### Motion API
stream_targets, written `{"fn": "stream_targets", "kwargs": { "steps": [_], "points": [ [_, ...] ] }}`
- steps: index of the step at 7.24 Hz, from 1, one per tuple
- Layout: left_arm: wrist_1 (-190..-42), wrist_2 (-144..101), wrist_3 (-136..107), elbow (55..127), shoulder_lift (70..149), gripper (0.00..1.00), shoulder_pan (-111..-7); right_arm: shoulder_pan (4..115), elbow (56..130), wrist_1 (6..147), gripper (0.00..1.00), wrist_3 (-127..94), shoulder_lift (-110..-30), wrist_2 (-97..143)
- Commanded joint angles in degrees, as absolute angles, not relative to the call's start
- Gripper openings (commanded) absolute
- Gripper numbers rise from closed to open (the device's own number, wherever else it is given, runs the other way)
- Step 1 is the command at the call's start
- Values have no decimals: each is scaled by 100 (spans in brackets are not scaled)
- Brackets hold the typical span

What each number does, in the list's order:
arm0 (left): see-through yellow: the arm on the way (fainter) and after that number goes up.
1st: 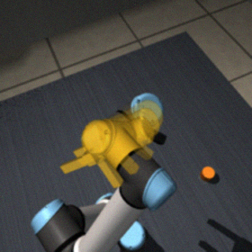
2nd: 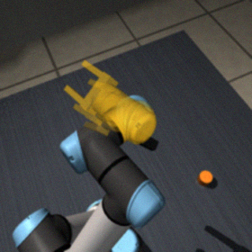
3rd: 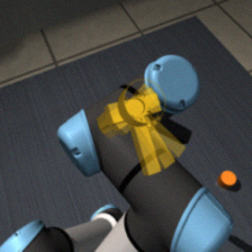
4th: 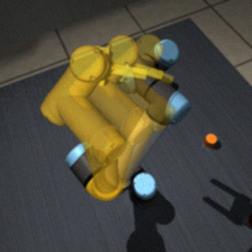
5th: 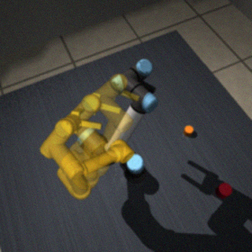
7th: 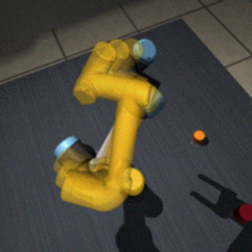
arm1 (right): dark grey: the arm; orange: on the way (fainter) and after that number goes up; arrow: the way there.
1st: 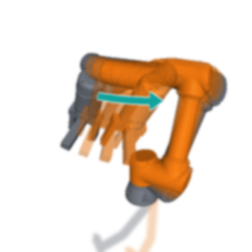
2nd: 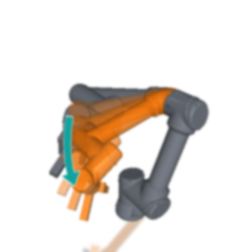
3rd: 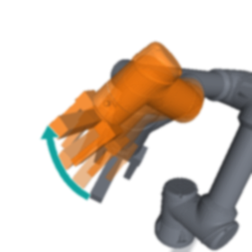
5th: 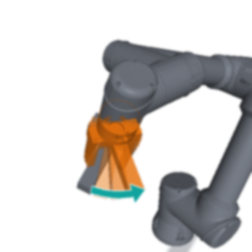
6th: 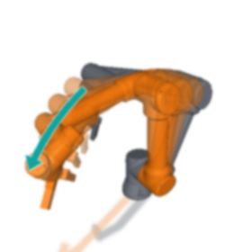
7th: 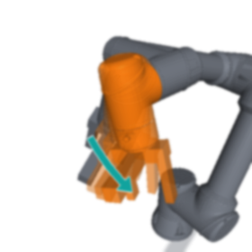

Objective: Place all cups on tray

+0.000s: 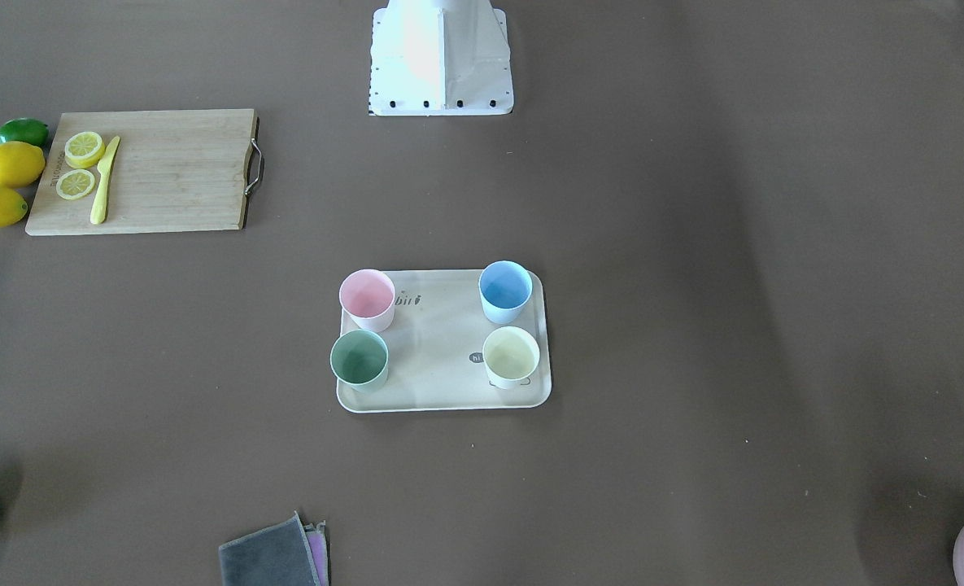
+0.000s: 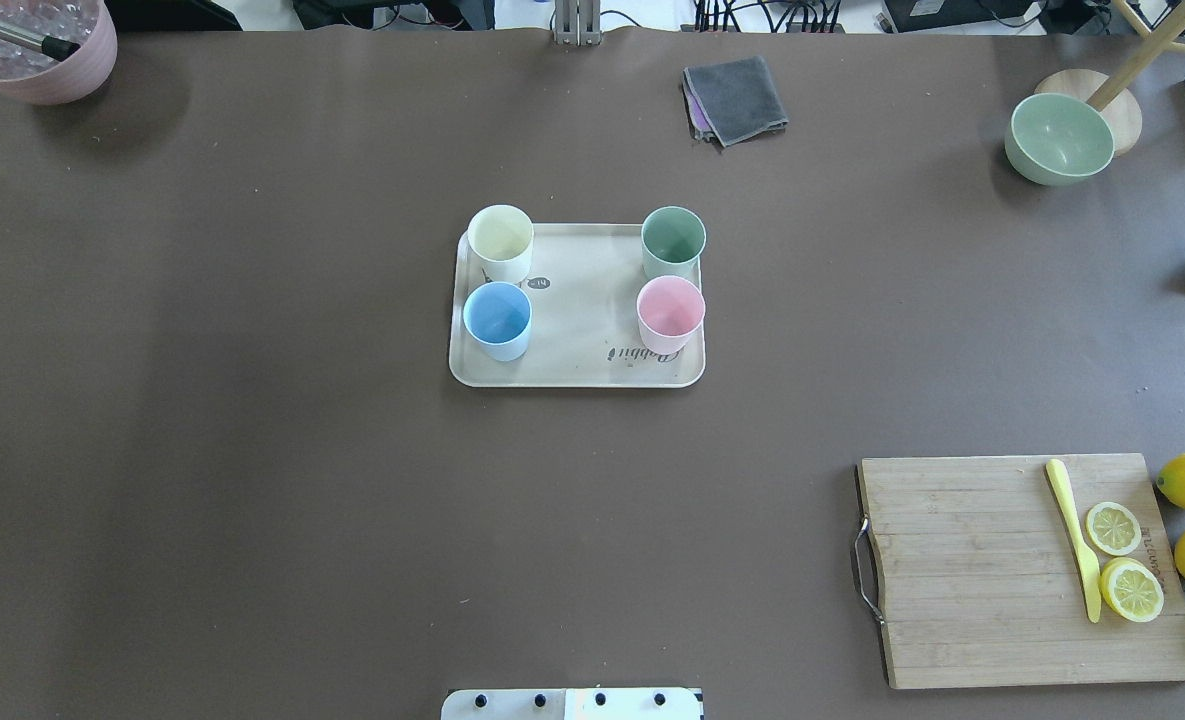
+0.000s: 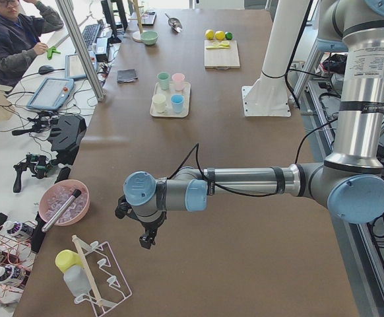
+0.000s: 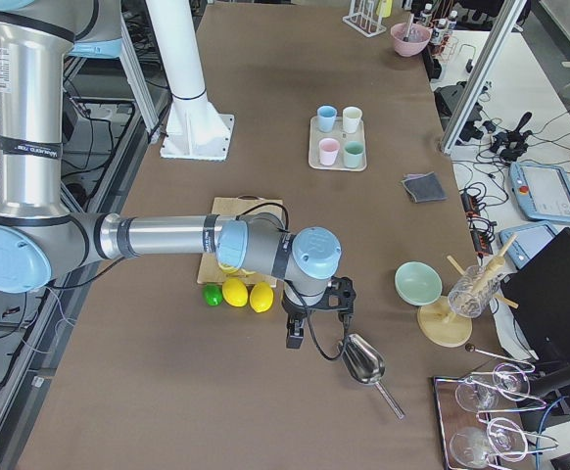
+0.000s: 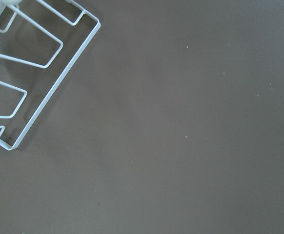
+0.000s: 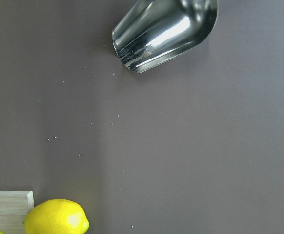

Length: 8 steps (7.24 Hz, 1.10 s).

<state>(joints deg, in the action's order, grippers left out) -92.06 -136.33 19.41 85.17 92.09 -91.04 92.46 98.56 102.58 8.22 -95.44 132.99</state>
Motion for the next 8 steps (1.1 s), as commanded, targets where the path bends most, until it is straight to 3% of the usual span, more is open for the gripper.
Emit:
{"fn": "stream_targets", "kwargs": {
  "steps": [1, 8],
  "points": [
    [-8959, -13764, 1942, 8735, 9106, 98, -9114, 9158, 9677, 9976, 100, 817, -9545, 13298],
    [-8789, -13658, 1934, 9079, 9044, 98, -9088, 9097, 9677, 9967, 100, 817, -9545, 13307]
  ]
}}
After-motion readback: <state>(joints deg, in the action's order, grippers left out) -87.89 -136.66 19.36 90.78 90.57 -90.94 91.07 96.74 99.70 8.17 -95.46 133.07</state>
